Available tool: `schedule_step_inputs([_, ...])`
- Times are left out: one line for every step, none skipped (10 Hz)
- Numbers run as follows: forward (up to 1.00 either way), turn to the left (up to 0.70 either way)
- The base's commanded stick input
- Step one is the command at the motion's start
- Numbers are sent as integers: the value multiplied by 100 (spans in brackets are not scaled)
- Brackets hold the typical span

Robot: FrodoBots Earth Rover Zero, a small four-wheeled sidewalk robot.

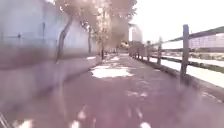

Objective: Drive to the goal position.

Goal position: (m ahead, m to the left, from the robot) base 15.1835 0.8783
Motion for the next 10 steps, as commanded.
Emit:
schedule_step_inputs([85,0])
schedule_step_inputs([85,0])
schedule_step_inputs([85,-33])
schedule_step_inputs([85,-34])
schedule_step_inputs([85,-34])
schedule_step_inputs([85,-34])
schedule_step_inputs([85,-34])
schedule_step_inputs([85,-9])
schedule_step_inputs([85,0])
schedule_step_inputs([85,0])
